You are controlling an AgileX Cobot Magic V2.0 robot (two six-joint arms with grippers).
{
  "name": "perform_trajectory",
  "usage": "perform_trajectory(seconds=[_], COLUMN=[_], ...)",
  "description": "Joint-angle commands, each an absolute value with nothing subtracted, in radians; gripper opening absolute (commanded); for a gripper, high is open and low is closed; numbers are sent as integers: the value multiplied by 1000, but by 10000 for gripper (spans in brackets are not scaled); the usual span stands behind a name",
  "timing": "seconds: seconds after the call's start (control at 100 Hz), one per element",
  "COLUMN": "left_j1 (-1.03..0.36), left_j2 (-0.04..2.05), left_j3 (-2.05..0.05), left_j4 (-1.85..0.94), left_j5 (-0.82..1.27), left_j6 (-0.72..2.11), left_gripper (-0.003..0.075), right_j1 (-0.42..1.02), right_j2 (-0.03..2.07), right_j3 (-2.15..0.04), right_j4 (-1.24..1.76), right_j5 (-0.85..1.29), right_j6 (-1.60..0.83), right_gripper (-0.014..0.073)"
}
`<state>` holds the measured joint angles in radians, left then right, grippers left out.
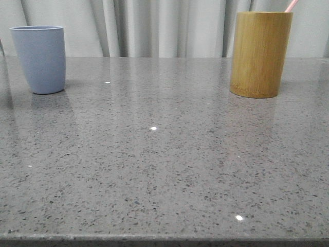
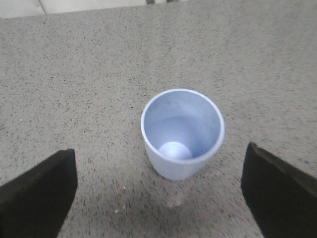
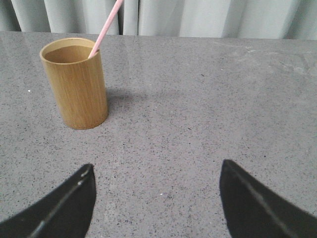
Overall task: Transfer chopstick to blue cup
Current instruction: 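Move the left gripper over the light blue cup and open it, then grasp the blue cup with the left gripper and slide it toward the bamboo holder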
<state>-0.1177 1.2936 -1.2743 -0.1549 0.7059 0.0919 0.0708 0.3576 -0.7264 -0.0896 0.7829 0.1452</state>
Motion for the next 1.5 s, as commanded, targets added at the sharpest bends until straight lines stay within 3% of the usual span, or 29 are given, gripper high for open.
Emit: perform_trajectory(seconds=[0.0,0.33,0.68,0.82,1.18,1.49], left_j1=[-124,-124,-124,-124,-124,-212], left_j2=[1349,1567,1638,1638,1638,1638], left_j3=[-1357,-1480,-1484,-1484,-1510,-1672], left_j4=[-144,-126,-125,-125,-137,-174], left_j5=[632,632,637,637,701,883], left_j6=[92,92,92,92,92,92], left_gripper=[640,640,624,510,-20,-19], right_j1=[69,69,69,69,69,69], right_j2=[376,376,376,376,376,376], right_j3=[-759,-759,-759,-759,-759,-759], right_j4=[-105,-105,-105,-105,-105,-105], right_j5=[705,705,705,704,704,704], right_j6=[137,137,137,137,137,137], right_gripper=[530,530,530,530,530,530])
